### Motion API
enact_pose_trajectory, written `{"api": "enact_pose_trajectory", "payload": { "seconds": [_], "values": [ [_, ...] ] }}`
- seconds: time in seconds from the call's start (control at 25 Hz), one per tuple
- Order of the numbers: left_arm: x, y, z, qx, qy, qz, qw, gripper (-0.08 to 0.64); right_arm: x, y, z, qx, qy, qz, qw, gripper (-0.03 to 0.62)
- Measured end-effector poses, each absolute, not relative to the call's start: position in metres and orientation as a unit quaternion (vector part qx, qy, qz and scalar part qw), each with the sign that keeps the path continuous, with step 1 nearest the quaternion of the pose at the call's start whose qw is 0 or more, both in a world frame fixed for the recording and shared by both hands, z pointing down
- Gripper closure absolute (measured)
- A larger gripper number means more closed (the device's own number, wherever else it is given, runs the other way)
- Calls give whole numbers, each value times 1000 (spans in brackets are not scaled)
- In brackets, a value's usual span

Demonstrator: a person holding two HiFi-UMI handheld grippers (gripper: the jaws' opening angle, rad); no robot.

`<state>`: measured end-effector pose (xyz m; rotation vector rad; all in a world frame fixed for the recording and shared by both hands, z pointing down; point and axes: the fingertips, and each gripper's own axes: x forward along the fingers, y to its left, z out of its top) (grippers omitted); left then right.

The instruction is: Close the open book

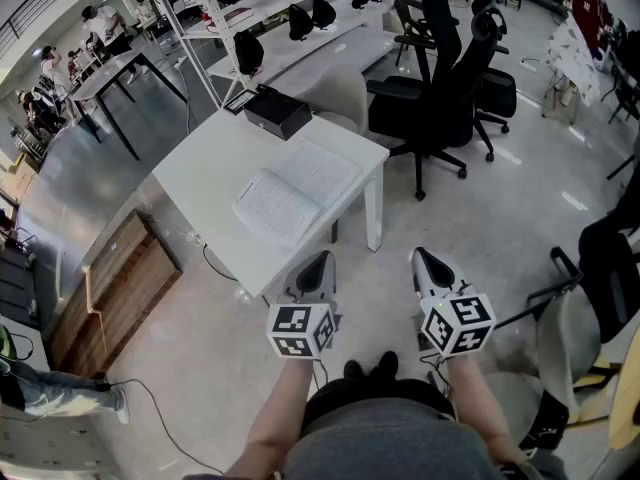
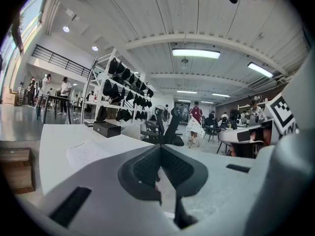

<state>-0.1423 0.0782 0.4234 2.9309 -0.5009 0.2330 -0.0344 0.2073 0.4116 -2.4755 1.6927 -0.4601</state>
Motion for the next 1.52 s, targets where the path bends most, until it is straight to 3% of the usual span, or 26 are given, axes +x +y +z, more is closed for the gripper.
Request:
{"api": "enact_pose_trajectory", "payload": {
  "seconds": [0.88, 1.52],
  "values": [
    [-117, 94, 430, 975, -191, 89, 76, 554, -17, 225, 426, -798, 574, -171, 63, 588],
    [-65, 43, 448, 970, -200, 117, 68, 551, 41, 196, 437, -817, 543, -182, 68, 588]
  ]
}}
